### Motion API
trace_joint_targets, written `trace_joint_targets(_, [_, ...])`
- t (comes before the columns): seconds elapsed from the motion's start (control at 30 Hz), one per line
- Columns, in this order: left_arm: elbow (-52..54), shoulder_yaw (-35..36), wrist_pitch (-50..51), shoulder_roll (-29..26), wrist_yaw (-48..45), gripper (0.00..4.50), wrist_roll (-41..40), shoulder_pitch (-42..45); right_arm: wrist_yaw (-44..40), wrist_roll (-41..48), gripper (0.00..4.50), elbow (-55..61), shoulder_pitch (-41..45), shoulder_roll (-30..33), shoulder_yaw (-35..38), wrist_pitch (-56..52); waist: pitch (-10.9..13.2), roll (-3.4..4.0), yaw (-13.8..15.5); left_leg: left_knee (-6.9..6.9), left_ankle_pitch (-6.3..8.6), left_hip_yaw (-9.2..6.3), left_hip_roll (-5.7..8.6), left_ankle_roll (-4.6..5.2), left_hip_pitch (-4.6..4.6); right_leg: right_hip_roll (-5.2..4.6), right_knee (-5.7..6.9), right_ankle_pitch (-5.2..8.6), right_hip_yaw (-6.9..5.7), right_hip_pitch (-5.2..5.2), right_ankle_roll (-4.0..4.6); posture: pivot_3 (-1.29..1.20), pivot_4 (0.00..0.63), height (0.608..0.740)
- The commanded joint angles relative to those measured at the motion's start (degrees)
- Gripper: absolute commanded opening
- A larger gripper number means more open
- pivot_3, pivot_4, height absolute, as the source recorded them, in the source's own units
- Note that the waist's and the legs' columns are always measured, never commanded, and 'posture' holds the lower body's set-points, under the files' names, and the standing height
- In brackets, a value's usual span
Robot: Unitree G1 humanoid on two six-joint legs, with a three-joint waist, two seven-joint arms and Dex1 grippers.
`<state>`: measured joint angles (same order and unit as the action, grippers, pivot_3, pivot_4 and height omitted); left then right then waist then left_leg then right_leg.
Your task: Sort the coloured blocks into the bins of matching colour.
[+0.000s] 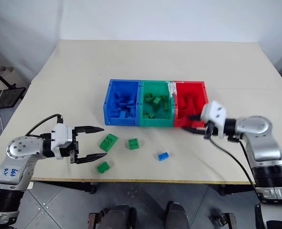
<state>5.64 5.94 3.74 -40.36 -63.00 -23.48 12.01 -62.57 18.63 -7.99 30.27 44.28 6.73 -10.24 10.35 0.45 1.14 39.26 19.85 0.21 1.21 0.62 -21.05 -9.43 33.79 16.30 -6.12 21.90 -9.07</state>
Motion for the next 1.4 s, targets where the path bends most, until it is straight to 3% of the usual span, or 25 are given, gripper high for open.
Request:
trace_joint_targets(0.03, [2.0, 2.2, 1.5, 0.3, 2.2, 4.50, -2.0, 0.9, 7.4, -0.7, 1.48, -1.9, 4.5, 0.0, 3.3, -2.5, 0.0, 0.00, -0.1, 0.00, 0.00, 0.01, 0.00, 0.00, 0.00, 0.00, 0.02, 0.00, 0.00, 0.01, 0.00, 0.00, 0.150, 0.740])
trace_joint_targets(0.17, [0.8, 1.1, 0.5, -0.1, 1.3, 4.50, -0.7, 1.5, 10.5, -0.8, 1.48, -6.4, 8.9, -2.6, 2.3, -4.2, 0.0, 0.00, -0.4, -0.02, 0.00, 0.09, 0.01, 0.00, -0.03, 0.00, 0.05, 0.00, 0.02, 0.10, 0.01, 0.00, 0.150, 0.740])
trace_joint_targets(0.47, [-1.6, 0.7, -0.4, -0.6, 0.7, 4.50, 0.5, 3.6, 10.4, 0.4, 4.42, -6.0, 8.7, -3.7, 3.7, -2.4, 0.0, 0.00, -1.1, -0.06, 0.00, 0.13, 0.03, 0.00, -0.21, 0.00, 0.18, 0.00, 0.02, 0.34, 0.00, 0.00, 0.150, 0.740])
trace_joint_targets(0.67, [-3.1, 0.1, -0.9, -2.0, -1.1, 4.50, 1.5, 2.9, -1.9, 7.2, 4.47, 3.1, -4.8, 3.8, 10.3, -0.8, 0.0, 0.00, -0.6, -0.12, 0.02, 0.14, 0.02, 0.02, -0.26, 0.00, 0.19, -0.01, -0.01, 0.41, -0.01, 0.00, 0.150, 0.740])
trace_joint_targets(0.97, [-4.4, -0.5, -3.4, -2.0, -3.1, 4.50, 1.8, 3.9, -13.3, 4.2, 4.47, 5.4, -23.9, 13.1, 14.9, 10.5, 0.0, -0.02, -0.4, -0.06, -0.01, 0.50, -0.01, 0.08, -0.08, -0.02, 0.11, -0.02, 0.12, 0.33, 0.02, 0.00, 0.150, 0.740])
trace_joint_targets(1.1, [-4.1, -0.9, -2.9, -2.4, -4.1, 4.50, 1.3, 4.2, -15.3, 3.5, 4.47, 6.9, -24.7, 13.9, 11.5, 11.1, 0.0, -0.02, -0.6, -0.06, -0.01, 0.55, -0.03, 0.08, -0.05, -0.02, 0.12, -0.03, 0.16, 0.34, 0.03, 0.00, 0.150, 0.740])
trace_joint_targets(1.33, [-2.5, 1.0, -3.5, -5.3, -6.3, 4.50, 0.8, -0.3, -12.9, 4.0, 4.47, 24.2, -18.3, 13.5, -3.6, -5.8, 0.0, -0.01, -1.2, -0.06, 0.00, 0.39, -0.06, 0.05, -0.12, -0.02, 0.15, -0.03, 0.15, 0.43, 0.03, 0.00, 0.150, 0.740])
trace_joint_targets(1.4, [-2.5, 1.5, -4.1, -5.7, -6.3, 4.50, 0.8, -1.2, -11.3, 0.4, 4.47, 25.9, -15.7, 12.5, -8.1, -6.5, 0.0, -0.02, -1.1, -0.06, 0.01, 0.22, -0.08, 0.03, -0.14, -0.03, 0.15, -0.03, 0.18, 0.52, 0.04, 0.00, 0.150, 0.740])
